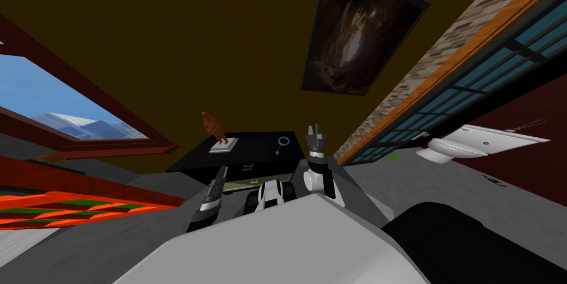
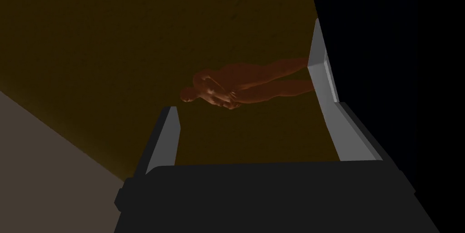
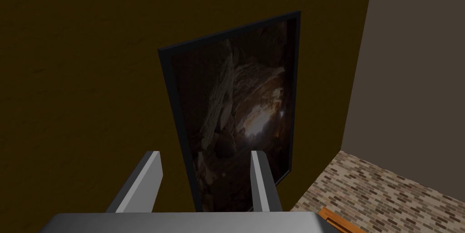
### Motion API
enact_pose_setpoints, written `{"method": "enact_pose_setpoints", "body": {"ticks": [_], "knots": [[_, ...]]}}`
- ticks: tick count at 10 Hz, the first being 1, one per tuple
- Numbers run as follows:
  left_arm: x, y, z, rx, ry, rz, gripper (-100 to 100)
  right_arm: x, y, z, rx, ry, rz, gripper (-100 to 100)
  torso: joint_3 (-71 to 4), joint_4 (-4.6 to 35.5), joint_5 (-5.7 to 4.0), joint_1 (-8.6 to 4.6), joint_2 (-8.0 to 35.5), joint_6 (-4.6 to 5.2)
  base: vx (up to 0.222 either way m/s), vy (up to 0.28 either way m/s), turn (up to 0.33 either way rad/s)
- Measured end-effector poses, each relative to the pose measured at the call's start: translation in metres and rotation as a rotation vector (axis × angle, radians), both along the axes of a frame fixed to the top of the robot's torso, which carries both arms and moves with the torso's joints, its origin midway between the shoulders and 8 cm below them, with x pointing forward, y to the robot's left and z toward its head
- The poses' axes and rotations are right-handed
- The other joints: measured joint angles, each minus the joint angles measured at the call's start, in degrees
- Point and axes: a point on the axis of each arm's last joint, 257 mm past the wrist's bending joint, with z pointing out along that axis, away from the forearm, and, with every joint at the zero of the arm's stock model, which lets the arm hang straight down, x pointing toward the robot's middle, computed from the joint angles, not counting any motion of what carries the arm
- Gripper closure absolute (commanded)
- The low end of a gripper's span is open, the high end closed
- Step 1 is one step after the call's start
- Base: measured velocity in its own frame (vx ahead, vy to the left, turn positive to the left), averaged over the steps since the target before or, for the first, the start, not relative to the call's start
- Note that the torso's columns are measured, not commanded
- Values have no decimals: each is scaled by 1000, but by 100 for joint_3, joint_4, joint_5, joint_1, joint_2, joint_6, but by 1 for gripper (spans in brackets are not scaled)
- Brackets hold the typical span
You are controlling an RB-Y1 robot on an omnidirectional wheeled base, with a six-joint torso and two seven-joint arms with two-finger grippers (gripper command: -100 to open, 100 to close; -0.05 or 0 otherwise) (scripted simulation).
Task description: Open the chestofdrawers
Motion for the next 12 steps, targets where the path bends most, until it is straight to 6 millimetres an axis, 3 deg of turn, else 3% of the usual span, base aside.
{"method": "enact_pose_setpoints", "body": {"ticks": [7, 12], "knots": [[-17, -8, -47, 12, 74, -7, -100, 0, 0, 0, 0, 0, 0, 0, 1, 0, 1, 1, 1, 0, 18, -12, -16], [-37, -25, -81, 7, 131, -16, -100, 0, 0, 0, 0, 0, 0, 0, -1, 0, -1, -3, -1, 1, 3, 3, -11]]}}
